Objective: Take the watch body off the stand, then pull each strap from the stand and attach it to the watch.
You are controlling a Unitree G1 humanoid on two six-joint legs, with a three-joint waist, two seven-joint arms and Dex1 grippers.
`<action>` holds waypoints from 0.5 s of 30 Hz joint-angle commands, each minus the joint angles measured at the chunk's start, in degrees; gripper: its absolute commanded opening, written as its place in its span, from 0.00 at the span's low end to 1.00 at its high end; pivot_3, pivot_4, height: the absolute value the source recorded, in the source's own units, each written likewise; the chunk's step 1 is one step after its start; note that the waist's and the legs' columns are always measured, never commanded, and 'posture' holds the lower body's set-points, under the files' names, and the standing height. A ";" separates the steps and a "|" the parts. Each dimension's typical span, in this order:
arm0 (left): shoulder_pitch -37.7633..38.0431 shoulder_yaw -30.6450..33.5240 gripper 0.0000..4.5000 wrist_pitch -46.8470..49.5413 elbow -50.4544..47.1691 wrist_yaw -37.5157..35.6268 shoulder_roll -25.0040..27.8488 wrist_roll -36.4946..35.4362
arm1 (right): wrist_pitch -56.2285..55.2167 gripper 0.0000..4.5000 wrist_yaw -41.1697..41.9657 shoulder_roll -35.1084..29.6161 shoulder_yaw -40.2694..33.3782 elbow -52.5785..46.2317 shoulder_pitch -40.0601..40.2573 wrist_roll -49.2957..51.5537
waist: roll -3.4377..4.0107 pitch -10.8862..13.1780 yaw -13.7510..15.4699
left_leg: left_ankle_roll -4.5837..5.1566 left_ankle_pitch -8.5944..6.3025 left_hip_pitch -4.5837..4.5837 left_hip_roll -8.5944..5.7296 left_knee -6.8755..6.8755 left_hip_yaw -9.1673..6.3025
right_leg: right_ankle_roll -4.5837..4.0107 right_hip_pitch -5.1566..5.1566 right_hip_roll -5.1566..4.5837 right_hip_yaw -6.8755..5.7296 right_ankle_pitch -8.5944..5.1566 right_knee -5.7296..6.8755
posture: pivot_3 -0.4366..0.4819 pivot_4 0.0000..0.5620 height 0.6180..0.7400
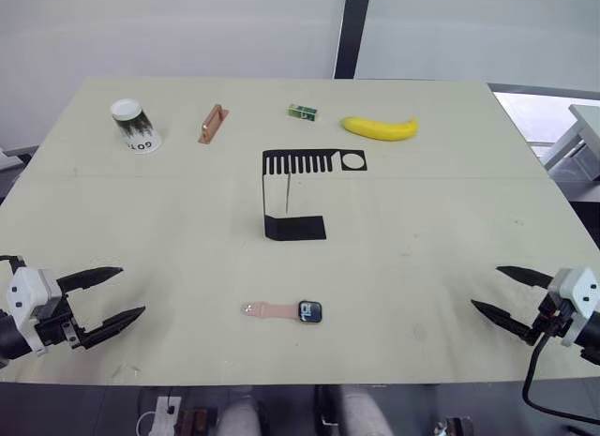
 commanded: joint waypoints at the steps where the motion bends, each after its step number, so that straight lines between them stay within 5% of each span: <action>1: -0.13 0.35 1.00 0.24 -5.34 2.15 -1.06 -1.66 | -1.27 0.99 -1.11 1.72 1.04 -1.42 -1.29 0.08 | 0.00 0.00 -0.01 | 0.00 0.00 0.00 0.00 0.00 0.00 | 0.00 0.00 0.00 0.00 0.00 0.01 | 0.48 0.27 1.00; 6: -1.41 -2.77 1.00 2.57 -15.45 9.05 -4.73 -1.65 | 11.08 0.99 -10.76 7.56 10.19 -12.12 -10.01 -1.17 | 0.11 0.03 -1.06 | -0.08 0.01 0.08 0.03 0.01 0.05 | 0.00 0.00 0.00 0.10 0.00 0.23 | 0.48 0.27 1.00; 11: -3.23 -8.23 1.00 8.19 -28.50 18.45 -9.20 -2.66 | 17.61 0.99 -10.71 13.91 21.81 -17.02 -18.62 -1.22 | 0.14 0.03 -1.11 | -0.16 0.01 0.10 0.06 -0.04 -0.02 | -0.05 -0.03 0.02 0.05 -0.02 0.32 | 0.48 0.27 1.00; 15: -3.96 -12.45 1.00 14.11 -37.26 27.04 -13.07 -3.53 | 20.14 0.70 -11.44 19.02 27.34 -14.42 -25.52 -2.42 | 0.14 0.03 -1.11 | -0.14 0.02 0.06 0.05 0.07 -0.02 | -0.04 -0.03 0.01 0.07 -0.02 0.35 | 0.48 0.27 1.00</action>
